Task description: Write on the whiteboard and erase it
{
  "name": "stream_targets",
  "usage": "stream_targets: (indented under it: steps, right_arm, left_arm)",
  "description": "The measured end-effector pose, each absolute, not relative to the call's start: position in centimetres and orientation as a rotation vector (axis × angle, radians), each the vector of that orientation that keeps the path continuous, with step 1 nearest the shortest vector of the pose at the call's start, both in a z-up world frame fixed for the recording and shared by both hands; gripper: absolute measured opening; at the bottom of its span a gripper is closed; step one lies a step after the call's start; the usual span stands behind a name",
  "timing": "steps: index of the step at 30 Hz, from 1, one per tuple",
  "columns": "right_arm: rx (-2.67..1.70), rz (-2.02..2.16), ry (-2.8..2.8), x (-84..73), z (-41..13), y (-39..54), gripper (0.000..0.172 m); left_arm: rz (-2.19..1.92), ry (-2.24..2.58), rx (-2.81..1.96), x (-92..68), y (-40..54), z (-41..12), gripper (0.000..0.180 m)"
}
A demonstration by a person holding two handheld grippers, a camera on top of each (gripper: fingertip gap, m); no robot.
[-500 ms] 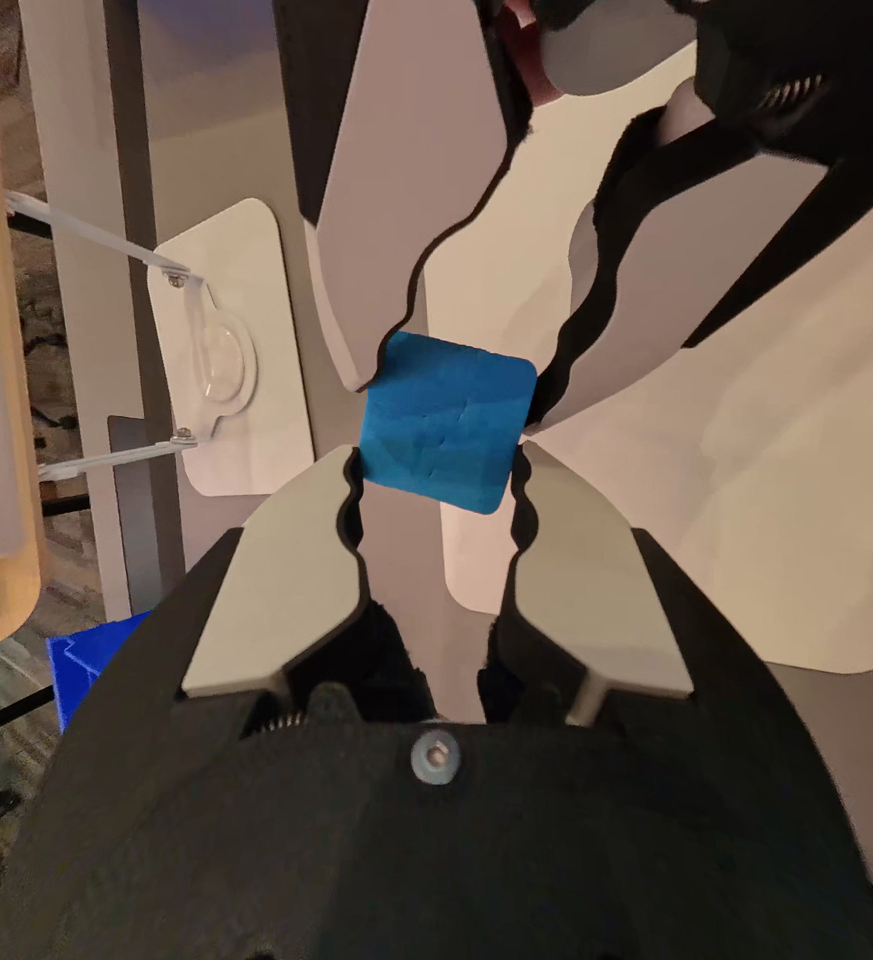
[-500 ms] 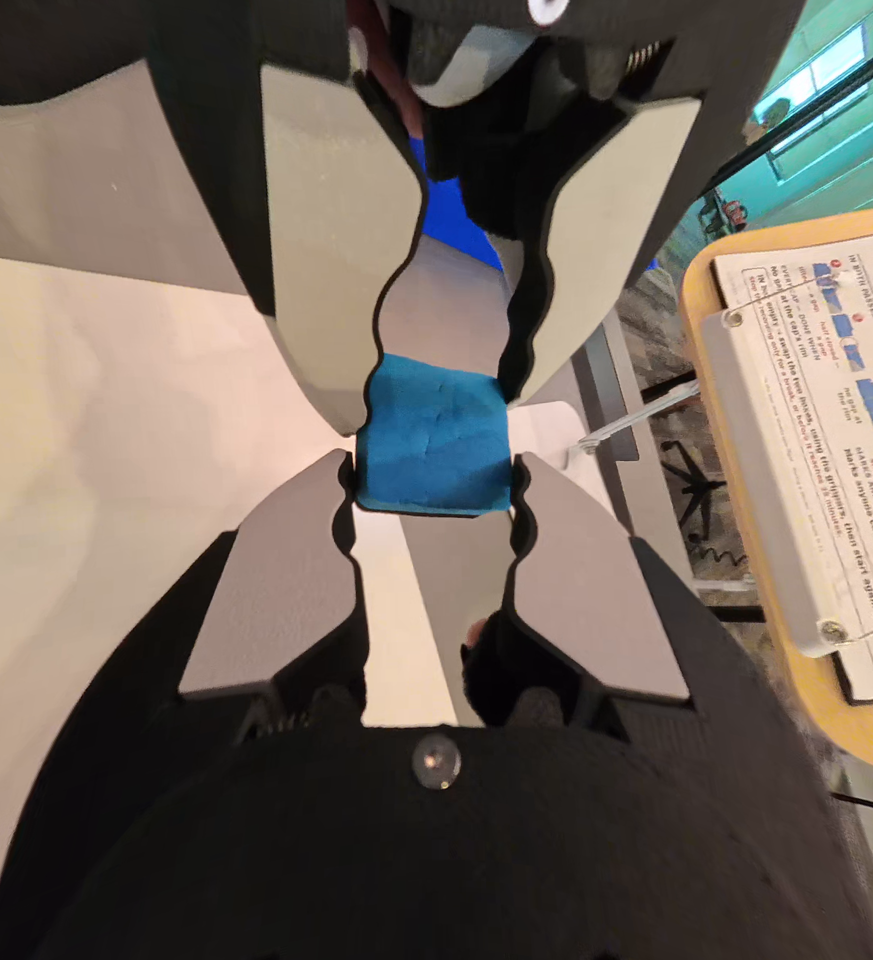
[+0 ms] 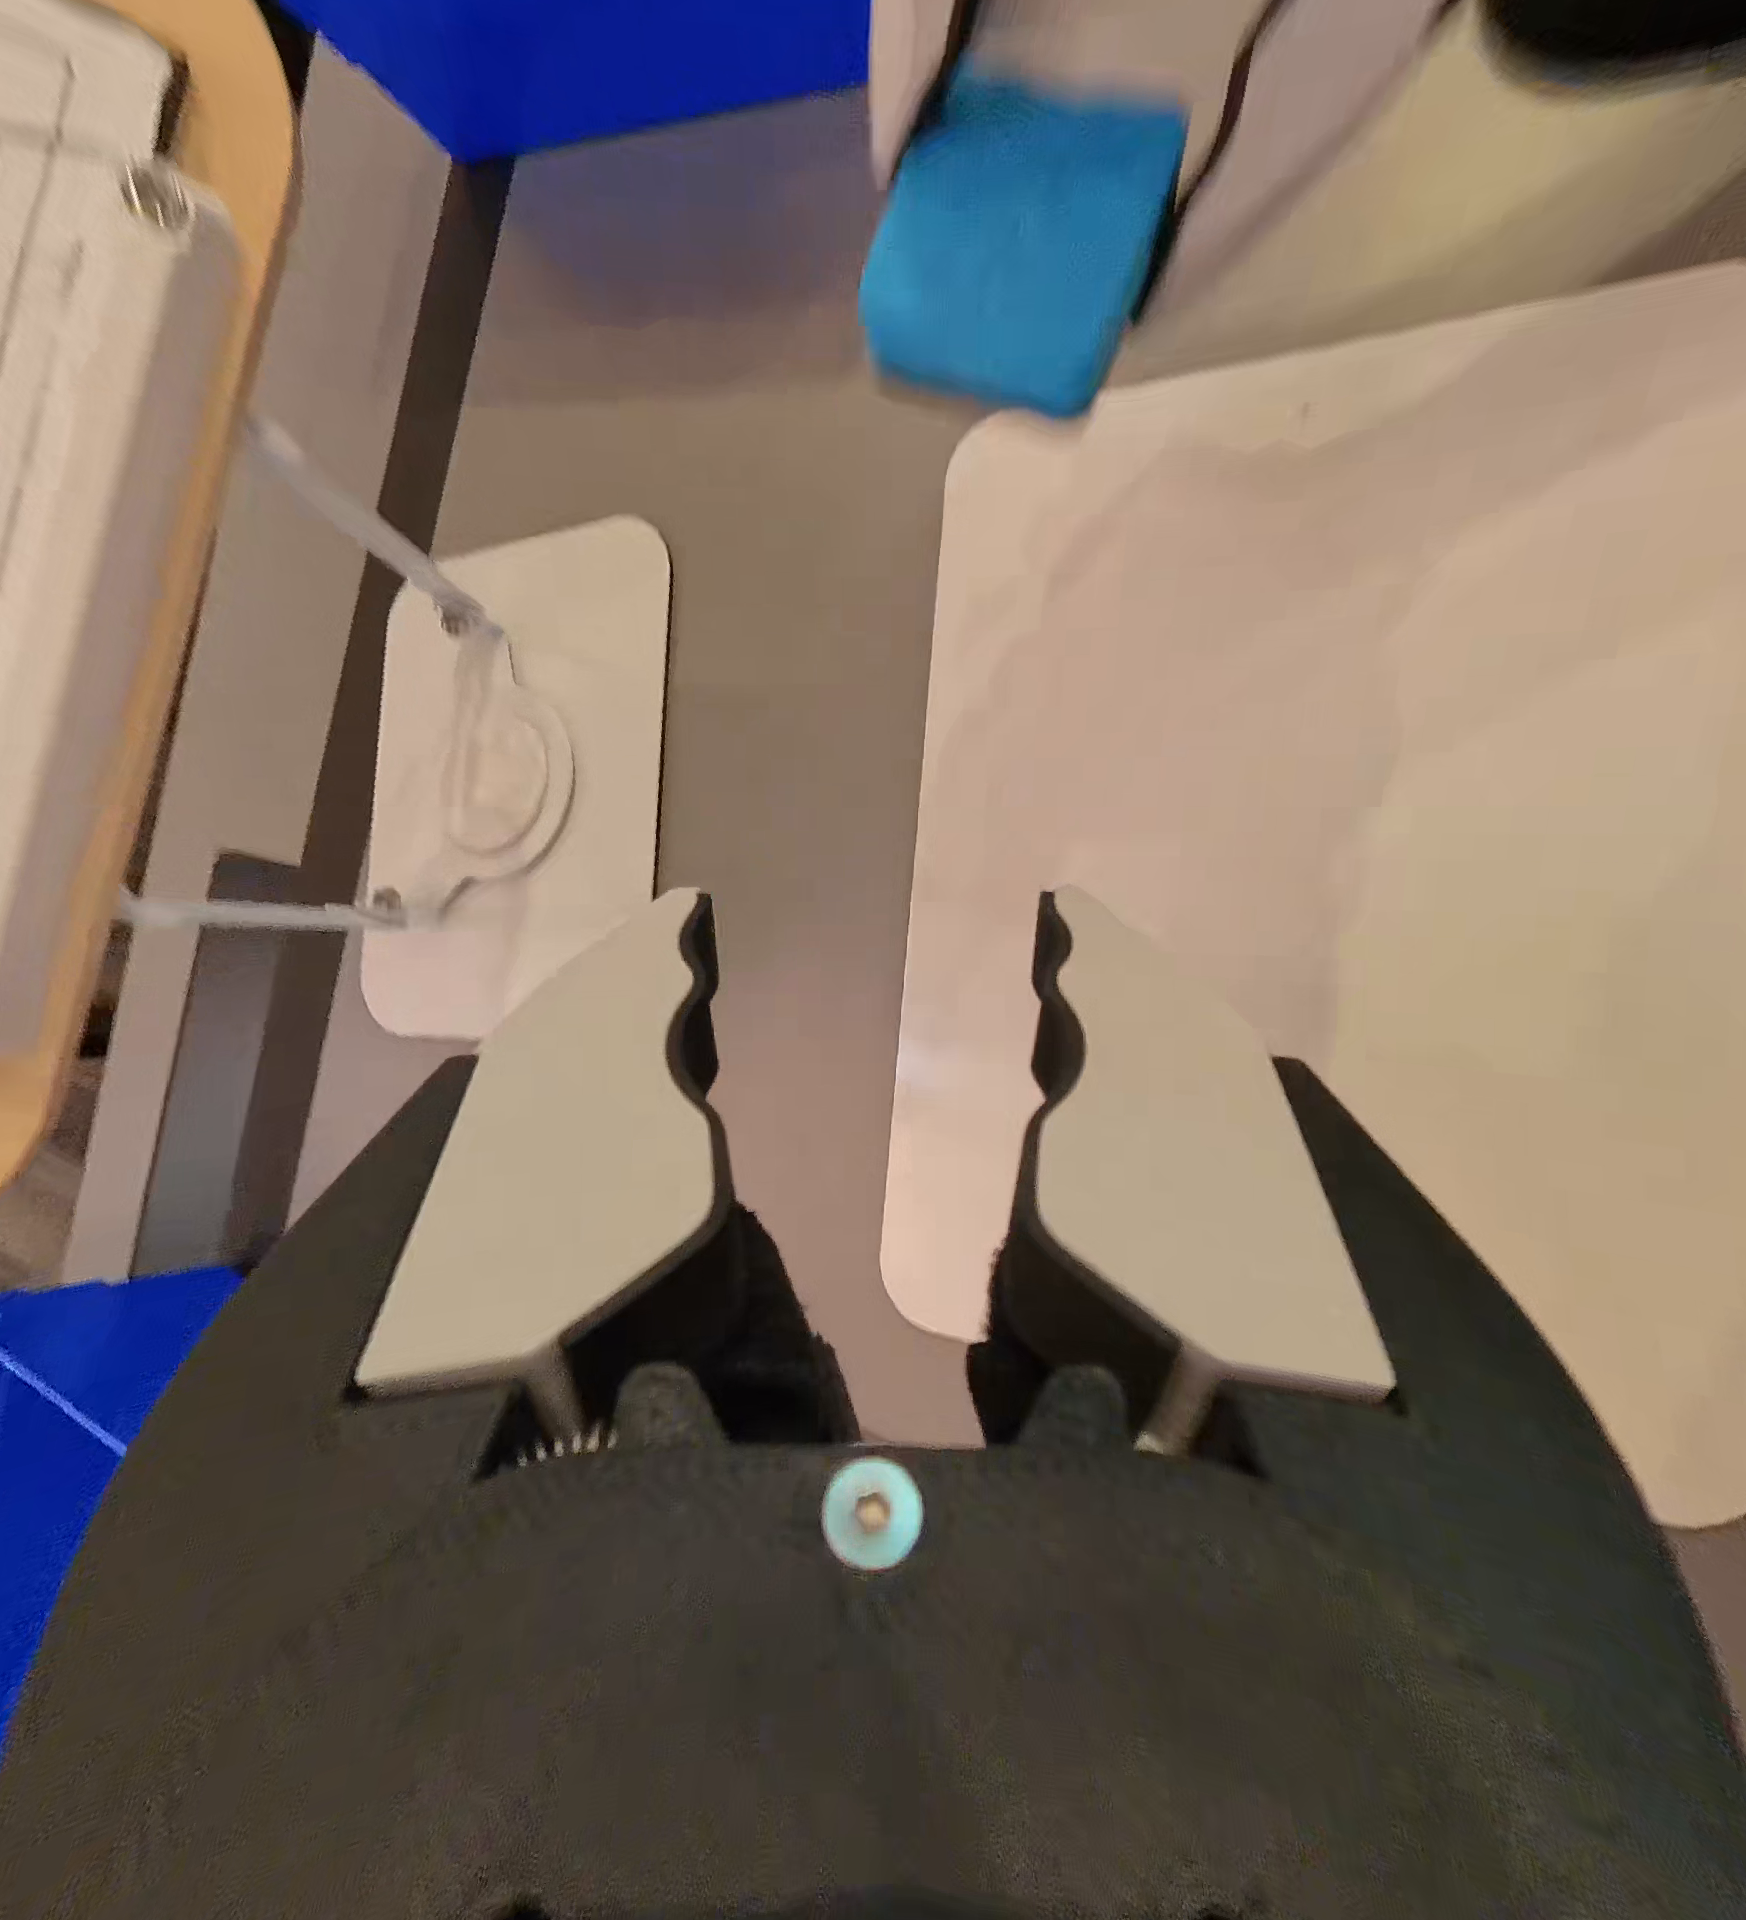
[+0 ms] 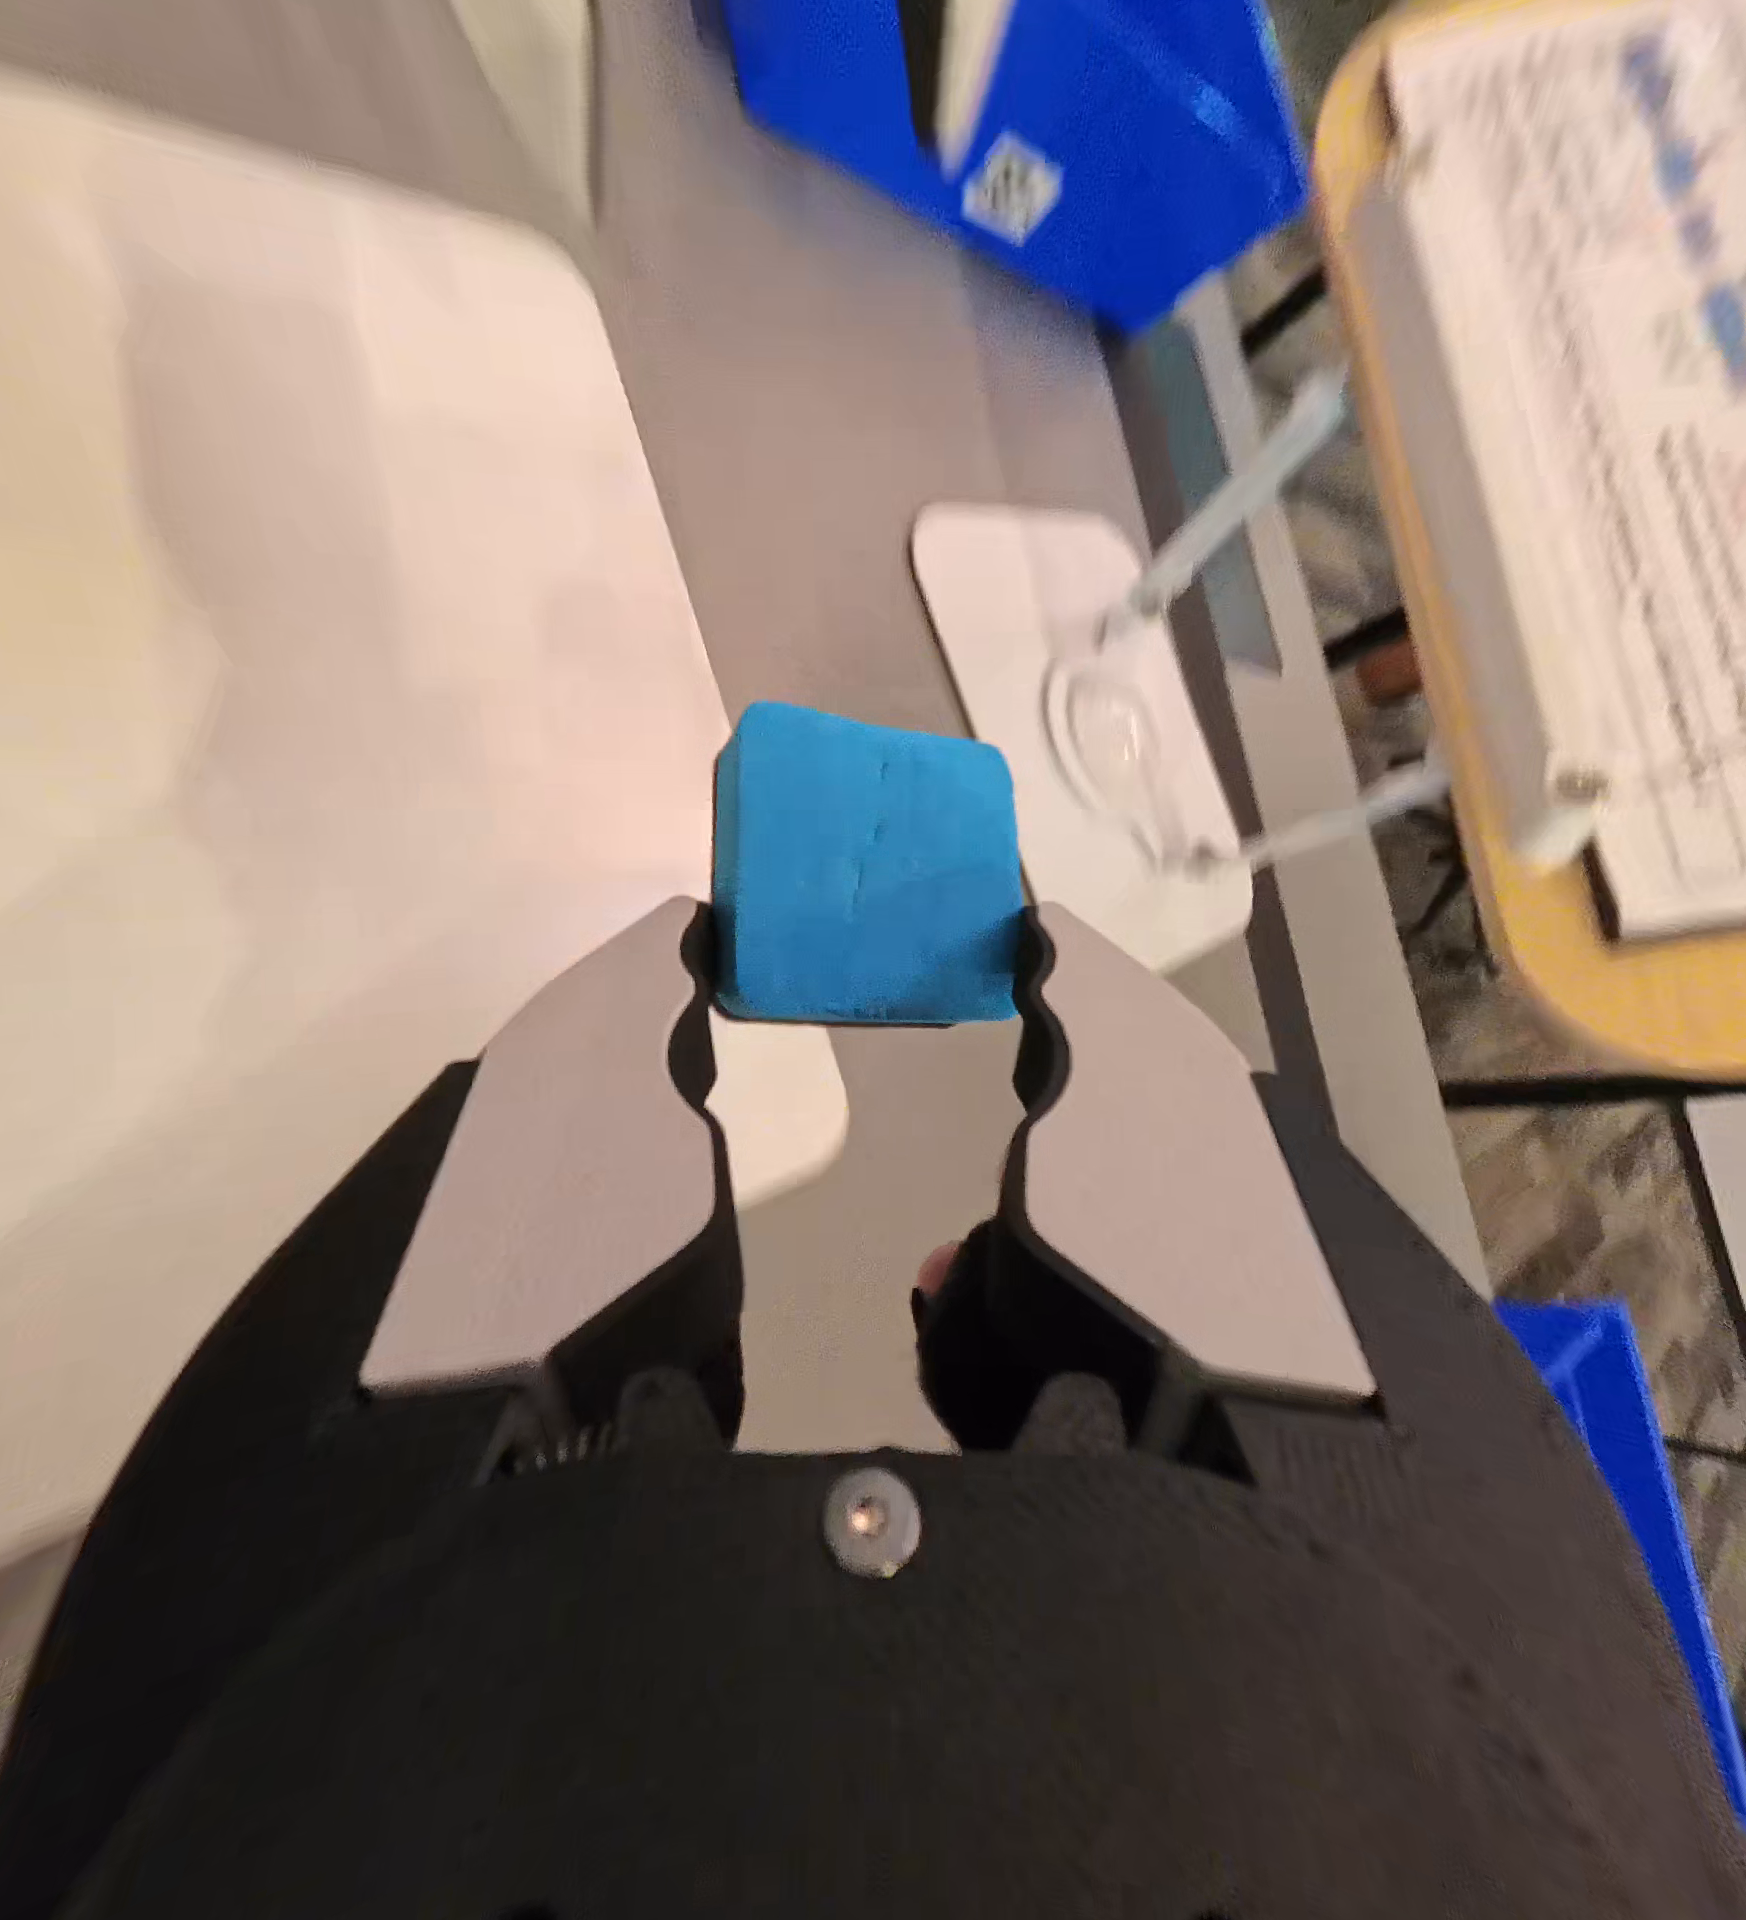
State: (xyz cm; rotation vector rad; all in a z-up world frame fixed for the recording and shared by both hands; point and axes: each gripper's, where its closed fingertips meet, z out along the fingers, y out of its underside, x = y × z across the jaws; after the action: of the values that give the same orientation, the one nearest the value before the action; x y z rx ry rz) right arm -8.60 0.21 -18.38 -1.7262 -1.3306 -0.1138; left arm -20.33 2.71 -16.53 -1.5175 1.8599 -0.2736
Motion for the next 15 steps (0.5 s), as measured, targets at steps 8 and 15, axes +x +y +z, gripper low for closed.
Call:
stream_targets:
  steps: [8,15]
  right_arm:
    - [-1.963,0.081,-1.431,1.1,-24.1,-0.9,0.057]
    - [-2.040,0.146,-1.538,2.0,-28.0,-1.2,0.057]
  left_arm:
    - [-0.328,1.824,-1.795,-26.8,5.2,-23.5,0.056]
    - [-0.365,1.795,-1.911,-30.1,5.3,-26.0,0.055]
